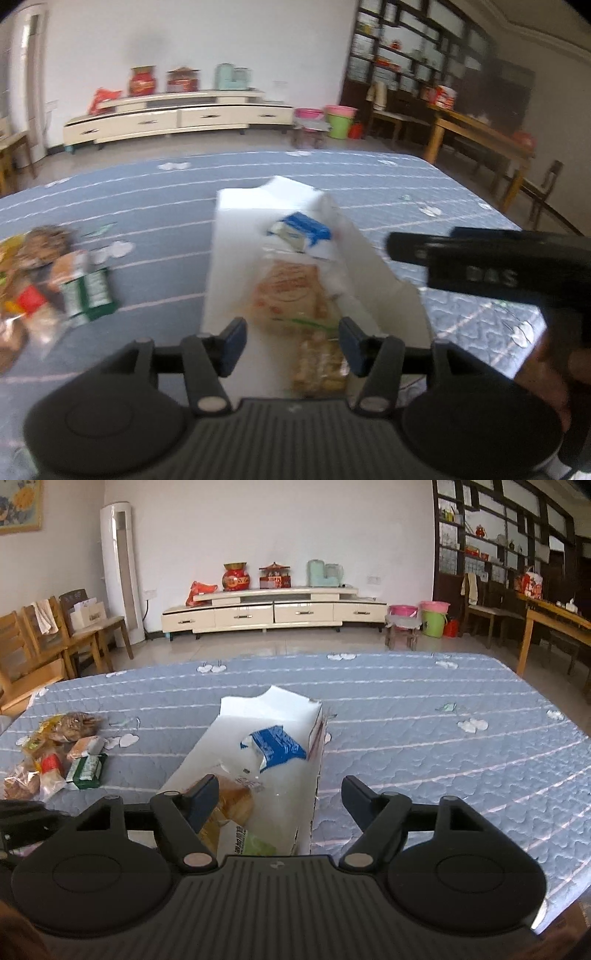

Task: Organize snacks
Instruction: 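Place the biscuit pack and green pack into the white box with both grippers, then withdraw both grippers from the white box toward the snack pile, then grasp the yellow-topped bread bag with the left gripper while the right grasps the red-label pack, then carry the bread bag and red-label pack over the white box with both grippers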

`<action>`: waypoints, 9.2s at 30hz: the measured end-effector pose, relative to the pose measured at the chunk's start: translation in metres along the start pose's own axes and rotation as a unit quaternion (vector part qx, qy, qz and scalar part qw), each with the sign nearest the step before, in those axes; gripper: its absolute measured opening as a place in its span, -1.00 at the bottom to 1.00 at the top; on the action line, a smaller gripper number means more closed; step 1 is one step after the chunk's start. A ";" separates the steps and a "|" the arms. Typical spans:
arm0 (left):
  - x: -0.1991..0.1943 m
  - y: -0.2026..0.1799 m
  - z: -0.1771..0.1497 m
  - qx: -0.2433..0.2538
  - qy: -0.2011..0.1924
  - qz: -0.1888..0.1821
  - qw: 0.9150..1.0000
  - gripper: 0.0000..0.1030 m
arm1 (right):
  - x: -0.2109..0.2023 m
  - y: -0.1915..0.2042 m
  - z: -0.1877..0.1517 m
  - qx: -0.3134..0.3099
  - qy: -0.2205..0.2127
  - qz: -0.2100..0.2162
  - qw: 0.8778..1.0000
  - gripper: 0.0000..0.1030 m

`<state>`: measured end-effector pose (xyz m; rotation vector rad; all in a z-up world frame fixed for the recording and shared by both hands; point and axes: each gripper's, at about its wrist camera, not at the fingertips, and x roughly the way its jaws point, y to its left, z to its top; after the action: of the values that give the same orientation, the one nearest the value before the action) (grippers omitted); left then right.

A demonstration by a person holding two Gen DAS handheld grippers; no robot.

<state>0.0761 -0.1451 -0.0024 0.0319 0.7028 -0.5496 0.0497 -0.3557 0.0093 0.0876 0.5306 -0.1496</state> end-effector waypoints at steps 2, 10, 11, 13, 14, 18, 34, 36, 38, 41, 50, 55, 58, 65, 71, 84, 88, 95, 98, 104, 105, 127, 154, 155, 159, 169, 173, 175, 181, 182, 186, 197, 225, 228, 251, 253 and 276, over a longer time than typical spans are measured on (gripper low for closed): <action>-0.007 0.006 -0.001 -0.007 -0.001 0.018 1.000 0.06 | -0.004 0.004 0.000 -0.002 -0.003 0.001 1.000 0.83; -0.043 0.040 -0.011 -0.038 -0.012 0.077 0.996 0.12 | -0.009 0.033 -0.007 -0.016 0.002 0.030 0.999 1.00; -0.047 0.046 -0.013 -0.044 -0.013 0.083 0.995 0.12 | -0.009 0.037 -0.008 -0.019 0.003 0.035 0.999 1.00; -0.055 0.055 -0.017 -0.051 -0.015 0.094 0.994 0.12 | -0.009 0.047 -0.009 -0.025 0.006 0.049 0.998 1.00; -0.059 0.059 -0.019 -0.055 -0.015 0.100 0.993 0.12 | -0.009 0.052 -0.009 -0.029 0.008 0.054 0.998 1.00; -0.072 0.079 -0.028 -0.071 -0.016 0.121 0.990 0.12 | -0.006 0.071 -0.010 -0.043 0.012 0.075 0.996 1.00; -0.091 0.129 -0.045 -0.107 -0.021 0.161 0.981 0.12 | 0.015 0.125 -0.015 -0.085 0.031 0.132 0.987 1.00; -0.092 0.133 -0.046 -0.110 -0.020 0.163 0.980 0.12 | 0.017 0.128 -0.015 -0.088 0.032 0.137 0.986 1.00; -0.092 0.137 -0.047 -0.112 -0.020 0.168 0.979 0.12 | 0.019 0.130 -0.015 -0.091 0.033 0.139 0.985 1.00; -0.092 0.142 -0.048 -0.116 -0.019 0.172 0.978 0.12 | 0.021 0.135 -0.016 -0.095 0.034 0.144 0.985 1.00; -0.092 0.155 -0.049 -0.117 -0.015 0.183 0.976 0.12 | 0.026 0.145 -0.016 -0.103 0.037 0.157 0.982 1.00; -0.090 0.162 -0.048 -0.114 -0.011 0.189 0.975 0.12 | 0.029 0.151 -0.015 -0.108 0.038 0.161 0.980 1.00; -0.087 0.167 -0.047 -0.110 -0.008 0.191 0.975 0.12 | 0.030 0.154 -0.016 -0.111 0.039 0.163 0.980 1.00; -0.080 0.177 -0.042 -0.093 -0.001 0.198 0.976 0.13 | 0.036 0.159 -0.015 -0.115 0.044 0.167 0.978 1.00; -0.072 0.186 -0.039 -0.080 0.005 0.203 0.976 0.14 | 0.042 0.164 -0.015 -0.120 0.048 0.170 0.977 1.00; -0.051 0.213 -0.038 -0.053 0.019 0.213 0.975 0.26 | 0.059 0.175 -0.014 -0.127 0.058 0.177 0.974 1.00; -0.043 0.224 -0.036 -0.036 0.018 0.216 0.976 0.49 | 0.065 0.178 -0.013 -0.127 0.061 0.182 0.973 1.00; -0.015 0.238 -0.027 0.001 0.027 0.194 0.981 0.81 | 0.072 0.184 -0.010 -0.133 0.060 0.189 0.971 1.00; 0.000 0.242 -0.026 0.001 0.037 0.187 0.982 0.70 | 0.076 0.185 -0.007 -0.135 0.057 0.194 0.970 1.00; 0.000 0.247 -0.033 -0.029 0.030 0.170 0.985 0.14 | 0.086 0.195 0.000 -0.151 0.055 0.204 0.966 1.00; -0.006 0.247 -0.034 -0.039 0.026 0.173 0.984 0.05 | 0.088 0.197 0.002 -0.155 0.053 0.207 0.965 1.00; -0.008 0.266 -0.044 -0.039 0.033 0.169 0.984 0.29 | 0.173 0.269 0.015 -0.259 0.114 0.257 0.924 0.95; -0.086 0.211 -0.054 -0.145 -0.010 0.216 0.965 -0.42 | 0.074 0.221 -0.006 -0.170 0.082 0.221 0.957 -0.17; -0.089 0.207 -0.054 -0.145 -0.011 0.218 0.965 -0.42 | 0.065 0.216 -0.007 -0.165 0.077 0.217 0.959 -0.17; -0.101 0.185 -0.052 -0.146 -0.016 0.218 0.965 -0.42 | 0.030 0.195 -0.008 -0.152 0.056 0.194 0.968 -0.17; -0.119 0.137 -0.041 -0.122 -0.028 0.211 0.969 -0.42 | -0.027 0.149 -0.018 -0.121 0.042 0.171 0.977 -0.17; -0.122 0.121 -0.036 -0.109 -0.033 0.205 0.972 -0.42 | -0.038 0.140 -0.017 -0.111 0.034 0.166 0.979 -0.17; -0.122 0.113 -0.034 -0.101 -0.034 0.201 0.974 -0.41 | -0.040 0.137 -0.018 -0.108 0.027 0.163 0.980 -0.17; -0.121 0.094 -0.029 -0.086 -0.036 0.191 0.977 -0.41 | -0.049 0.125 -0.018 -0.099 0.015 0.155 0.983 -0.17; -0.120 0.092 -0.028 -0.084 -0.036 0.191 0.977 -0.42 | -0.050 0.123 -0.018 -0.096 0.014 0.154 0.983 -0.17; -0.119 0.082 -0.024 -0.076 -0.035 0.188 0.978 -0.41 | -0.055 0.117 -0.018 -0.090 0.010 0.151 0.984 -0.17; -0.106 0.066 -0.017 -0.061 -0.031 0.174 0.982 -0.42 | -0.058 0.099 -0.017 -0.076 0.005 0.132 0.988 -0.17; -0.062 0.032 0.002 -0.025 -0.012 0.126 0.992 -0.41 | -0.054 0.073 -0.015 -0.037 0.007 0.078 0.996 -0.17; -0.058 0.029 0.005 -0.023 -0.011 0.120 0.992 -0.41 | -0.053 0.072 -0.014 -0.034 0.007 0.072 0.997 -0.17; -0.019 0.011 0.037 -0.008 -0.014 0.089 0.996 -0.41 | -0.037 0.051 -0.010 0.005 0.003 0.014 1.000 -0.17; -0.015 0.010 0.039 -0.006 -0.012 0.087 0.996 -0.41 | -0.035 0.051 -0.011 0.007 0.005 0.014 1.000 -0.17; 0.024 0.008 0.067 0.018 -0.004 0.088 0.996 -0.41 | -0.012 0.054 -0.005 0.017 0.014 0.019 1.000 -0.17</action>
<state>0.1354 -0.1635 0.0330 0.1243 0.6744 -0.3936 0.0455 -0.3006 0.0136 0.1341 0.5530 -0.1199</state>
